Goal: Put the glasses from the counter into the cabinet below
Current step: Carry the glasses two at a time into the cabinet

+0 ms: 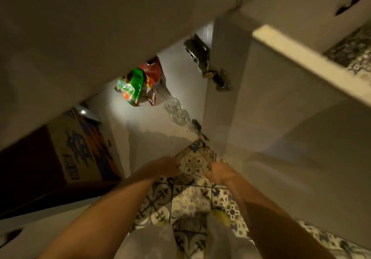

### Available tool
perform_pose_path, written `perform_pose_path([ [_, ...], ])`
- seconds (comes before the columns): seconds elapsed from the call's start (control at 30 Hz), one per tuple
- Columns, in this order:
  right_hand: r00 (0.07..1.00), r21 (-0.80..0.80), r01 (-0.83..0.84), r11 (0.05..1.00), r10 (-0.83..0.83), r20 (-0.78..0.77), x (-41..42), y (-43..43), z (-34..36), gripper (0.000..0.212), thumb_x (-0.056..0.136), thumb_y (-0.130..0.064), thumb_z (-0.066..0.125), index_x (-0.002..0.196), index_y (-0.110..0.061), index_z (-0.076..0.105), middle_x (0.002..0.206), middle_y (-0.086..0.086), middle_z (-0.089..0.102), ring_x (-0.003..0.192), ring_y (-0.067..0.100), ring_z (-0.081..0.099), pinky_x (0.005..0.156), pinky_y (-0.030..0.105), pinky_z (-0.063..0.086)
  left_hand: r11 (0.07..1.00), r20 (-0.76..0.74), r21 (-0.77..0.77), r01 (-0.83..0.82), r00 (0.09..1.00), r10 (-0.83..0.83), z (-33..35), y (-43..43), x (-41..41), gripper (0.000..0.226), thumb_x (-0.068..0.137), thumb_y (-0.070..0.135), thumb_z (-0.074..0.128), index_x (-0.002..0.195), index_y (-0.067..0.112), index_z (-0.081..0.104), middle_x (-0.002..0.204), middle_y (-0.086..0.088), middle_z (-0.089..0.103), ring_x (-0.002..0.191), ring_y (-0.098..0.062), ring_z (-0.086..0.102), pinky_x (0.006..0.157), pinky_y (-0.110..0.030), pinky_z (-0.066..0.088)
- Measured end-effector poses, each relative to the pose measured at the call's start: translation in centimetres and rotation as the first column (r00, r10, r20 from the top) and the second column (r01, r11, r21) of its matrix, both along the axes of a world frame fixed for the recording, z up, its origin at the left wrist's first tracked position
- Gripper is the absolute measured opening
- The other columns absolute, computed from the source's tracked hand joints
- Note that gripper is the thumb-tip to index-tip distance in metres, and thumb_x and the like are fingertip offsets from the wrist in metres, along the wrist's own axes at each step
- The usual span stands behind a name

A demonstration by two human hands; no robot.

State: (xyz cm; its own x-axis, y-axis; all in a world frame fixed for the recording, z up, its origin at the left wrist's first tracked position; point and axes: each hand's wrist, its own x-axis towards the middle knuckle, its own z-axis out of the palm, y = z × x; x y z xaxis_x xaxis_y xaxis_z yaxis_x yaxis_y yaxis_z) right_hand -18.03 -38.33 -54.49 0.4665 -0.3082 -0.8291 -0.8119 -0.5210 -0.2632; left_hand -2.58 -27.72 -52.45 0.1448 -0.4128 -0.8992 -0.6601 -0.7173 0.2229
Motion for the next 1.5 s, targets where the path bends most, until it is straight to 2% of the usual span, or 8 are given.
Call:
perform_pose_path([
  [0.3, 0.942, 0.056, -0.288, 0.956, 0.293, -0.16, -0.1, 1.3, 19.6, 0.039, 0.092, -0.026, 0.049, 0.122, -0.003, 0.058, 0.13, 0.013, 0.059, 0.117, 0.029, 0.057, 0.094, 0.034, 0.048, 0.996, -0.044, 0.007, 0.085, 0.995, -0.084, 20.2, 2.5, -3.5, 0.041, 0.095, 0.024, 0.041, 0.13, 0.004, 0.049, 0.133, -0.02, 0.052, 0.117, -0.034, 0.051, 0.099, -0.039, 0.041],
  [0.57, 0.855, 0.055, -0.498, 0.866, 0.5, -0.136, 4.1, 2.0, 33.6, 0.038, 0.091, -0.025, 0.054, 0.123, -0.003, 0.056, 0.113, 0.012, 0.056, 0.102, 0.028, 0.054, 0.087, 0.037, 0.045, 0.999, 0.029, -0.037, 0.026, 0.999, -0.025, 32.6, 3.6, -3.1, 0.038, 0.092, 0.026, 0.045, 0.124, 0.007, 0.052, 0.132, -0.017, 0.052, 0.117, -0.033, 0.05, 0.097, -0.04, 0.041],
  [0.73, 0.776, -0.029, -0.624, 0.781, 0.615, -0.14, 5.3, 1.5, 42.0, 0.025, 0.092, -0.026, 0.052, 0.076, -0.008, 0.057, 0.074, 0.007, 0.047, 0.065, 0.023, 0.044, 0.075, 0.036, 0.037, 0.994, 0.056, -0.105, -0.017, 0.998, 0.023, 39.2, 3.6, -2.8, 0.048, 0.094, 0.028, 0.043, 0.14, 0.014, 0.038, 0.143, -0.011, 0.044, 0.129, -0.029, 0.043, 0.107, -0.038, 0.036],
  [0.83, 0.727, -0.056, -0.684, 0.728, 0.671, -0.145, 6.1, 0.7, 47.3, 0.038, 0.093, -0.034, 0.05, 0.114, -0.005, 0.062, 0.109, 0.015, 0.06, 0.08, 0.021, 0.053, 0.081, 0.035, 0.041, 0.991, 0.094, -0.131, 0.028, 0.995, -0.015, 43.2, 3.1, -2.3, 0.052, 0.095, 0.034, 0.042, 0.143, 0.016, 0.032, 0.148, -0.009, 0.038, 0.134, -0.028, 0.038, 0.109, -0.037, 0.032],
  [0.93, 0.735, -0.109, -0.678, 0.727, 0.666, -0.129, 6.8, -0.5, 52.4, 0.051, 0.092, -0.04, 0.051, 0.131, -0.007, 0.051, 0.127, 0.008, 0.057, 0.102, 0.023, 0.057, 0.086, 0.034, 0.046, 0.984, 0.106, -0.161, 0.08, 0.992, -0.063, 47.6, 2.5, -1.9, 0.052, 0.095, 0.036, 0.04, 0.143, 0.019, 0.031, 0.148, -0.007, 0.039, 0.133, -0.026, 0.04, 0.109, -0.036, 0.033],
  [1.07, 0.758, -0.152, -0.65, 0.745, 0.65, -0.057, 7.6, -2.7, 58.8, 0.046, 0.091, -0.038, 0.054, 0.129, -0.013, 0.054, 0.097, 0.0, 0.059, 0.091, 0.018, 0.055, 0.081, 0.034, 0.05, 0.968, 0.077, -0.249, 0.029, 0.997, -0.01, 53.9, 1.5, -1.4, 0.049, 0.093, 0.037, 0.045, 0.14, 0.025, 0.036, 0.136, -0.006, 0.052, 0.116, -0.023, 0.057, 0.097, -0.036, 0.047],
  [1.2, 0.78, -0.265, -0.587, 0.765, 0.622, 0.065, 8.6, -6.0, 63.7, 0.038, 0.092, -0.034, 0.053, 0.123, -0.011, 0.058, 0.098, 0.001, 0.06, 0.082, 0.015, 0.059, 0.069, 0.03, 0.051, 0.921, 0.149, -0.39, 0.003, 0.987, 0.06, 60.7, -0.3, 0.0, 0.045, 0.093, 0.036, 0.047, 0.135, 0.022, 0.043, 0.125, -0.008, 0.06, 0.096, -0.021, 0.064, 0.081, -0.032, 0.052],
  [1.5, 0.787, -0.555, -0.298, 0.777, 0.529, 0.318, 11.8, -12.5, 68.4, 0.036, 0.092, -0.033, 0.054, 0.116, -0.01, 0.064, 0.119, 0.009, 0.066, 0.105, 0.024, 0.062, 0.088, 0.034, 0.051, 0.755, 0.202, -0.635, -0.166, 0.907, 0.37, 64.7, -5.0, 6.3, 0.042, 0.092, 0.03, 0.05, 0.13, 0.013, 0.05, 0.126, -0.013, 0.059, 0.109, -0.026, 0.061, 0.09, -0.037, 0.054],
])
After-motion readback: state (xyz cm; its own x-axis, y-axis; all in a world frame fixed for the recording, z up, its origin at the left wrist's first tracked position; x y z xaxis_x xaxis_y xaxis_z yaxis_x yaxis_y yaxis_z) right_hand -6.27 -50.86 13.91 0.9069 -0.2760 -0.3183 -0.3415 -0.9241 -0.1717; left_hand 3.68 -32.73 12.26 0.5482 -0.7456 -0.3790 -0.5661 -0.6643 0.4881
